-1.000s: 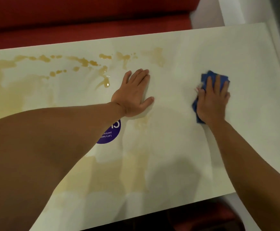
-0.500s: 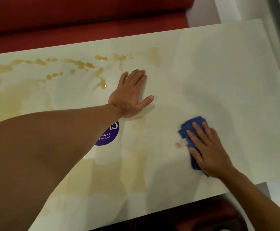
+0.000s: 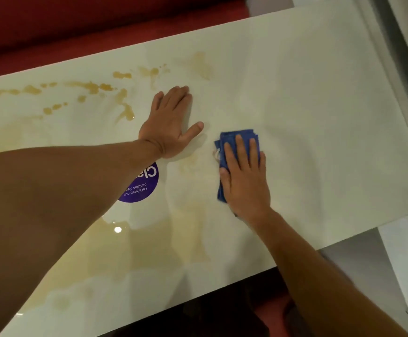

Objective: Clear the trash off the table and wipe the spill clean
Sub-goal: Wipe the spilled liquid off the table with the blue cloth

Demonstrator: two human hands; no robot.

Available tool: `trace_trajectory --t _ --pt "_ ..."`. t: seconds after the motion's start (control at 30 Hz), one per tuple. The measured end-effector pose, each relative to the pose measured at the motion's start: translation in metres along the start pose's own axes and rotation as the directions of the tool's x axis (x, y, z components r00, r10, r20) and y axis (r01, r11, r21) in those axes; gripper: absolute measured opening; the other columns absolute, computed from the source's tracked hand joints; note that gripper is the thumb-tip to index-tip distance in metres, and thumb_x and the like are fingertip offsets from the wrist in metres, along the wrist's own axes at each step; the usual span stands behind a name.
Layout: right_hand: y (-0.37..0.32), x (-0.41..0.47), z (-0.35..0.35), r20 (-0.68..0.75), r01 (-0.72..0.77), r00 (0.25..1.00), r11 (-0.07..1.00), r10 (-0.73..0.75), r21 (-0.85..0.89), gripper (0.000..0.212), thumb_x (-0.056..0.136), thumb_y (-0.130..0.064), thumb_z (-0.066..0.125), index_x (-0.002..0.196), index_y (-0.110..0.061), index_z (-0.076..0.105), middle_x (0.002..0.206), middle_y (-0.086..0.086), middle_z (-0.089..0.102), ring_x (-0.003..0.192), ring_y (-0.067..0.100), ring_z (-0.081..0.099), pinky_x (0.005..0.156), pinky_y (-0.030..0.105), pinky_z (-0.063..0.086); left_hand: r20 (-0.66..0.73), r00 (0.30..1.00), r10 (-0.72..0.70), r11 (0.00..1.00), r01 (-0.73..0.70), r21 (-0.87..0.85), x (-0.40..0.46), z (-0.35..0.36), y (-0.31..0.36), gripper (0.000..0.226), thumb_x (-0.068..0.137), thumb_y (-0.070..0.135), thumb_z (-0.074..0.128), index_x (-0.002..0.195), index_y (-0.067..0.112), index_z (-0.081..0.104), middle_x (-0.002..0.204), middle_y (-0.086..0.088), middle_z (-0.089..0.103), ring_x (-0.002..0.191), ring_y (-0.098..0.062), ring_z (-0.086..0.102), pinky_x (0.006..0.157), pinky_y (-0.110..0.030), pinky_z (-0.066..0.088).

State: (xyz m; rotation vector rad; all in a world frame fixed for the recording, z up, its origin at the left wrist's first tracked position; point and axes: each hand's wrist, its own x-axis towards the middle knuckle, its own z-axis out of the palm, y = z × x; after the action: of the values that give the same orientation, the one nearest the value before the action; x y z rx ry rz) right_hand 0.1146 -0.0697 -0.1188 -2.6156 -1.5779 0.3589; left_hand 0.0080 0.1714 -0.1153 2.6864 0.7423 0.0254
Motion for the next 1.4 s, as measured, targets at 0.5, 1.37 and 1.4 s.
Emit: trace_trajectory --t 0.5,1.37,1.4 --pt "0.121 -0.014 -0.022 -0.062 -0.542 0.834 0.835 0.549 0.096 0.068 0.103 -0.047 0.018 0.161 -0.012 0.025 0.169 0.016 0.015 0.154 0.045 0.007 0.119 0.062 0.017 -0.040 0.999 -0.021 1.000 0.020 -0.011 0.000 0.002 0.002 0.069 0.096 0.049 0.042 0.151 0.009 0.031 0.163 -0.006 0.025 0.153 -0.024 0.017 0.125 -0.050 0.008" --pt "0.021 0.187 -0.032 0.045 0.296 0.954 0.955 -0.295 -0.021 0.058 0.108 -0.043 0.028 0.162 -0.020 0.026 0.170 0.006 0.016 0.157 0.037 0.008 0.122 0.058 0.019 0.000 0.982 -0.190 0.979 0.190 0.073 0.003 0.004 0.002 0.081 0.093 0.058 0.034 0.157 0.008 0.026 0.167 -0.012 0.016 0.155 -0.033 0.006 0.125 -0.056 0.004" --pt "0.018 0.206 -0.035 0.050 0.299 0.953 0.954 -0.298 -0.017 0.059 0.108 -0.043 0.026 0.162 -0.021 0.026 0.170 0.006 0.016 0.157 0.037 0.008 0.122 0.058 0.018 -0.005 0.981 -0.192 0.979 0.192 0.074 0.003 0.005 0.002 0.081 0.093 0.058 0.035 0.157 0.008 0.026 0.167 -0.012 0.016 0.155 -0.033 0.006 0.125 -0.056 0.004"
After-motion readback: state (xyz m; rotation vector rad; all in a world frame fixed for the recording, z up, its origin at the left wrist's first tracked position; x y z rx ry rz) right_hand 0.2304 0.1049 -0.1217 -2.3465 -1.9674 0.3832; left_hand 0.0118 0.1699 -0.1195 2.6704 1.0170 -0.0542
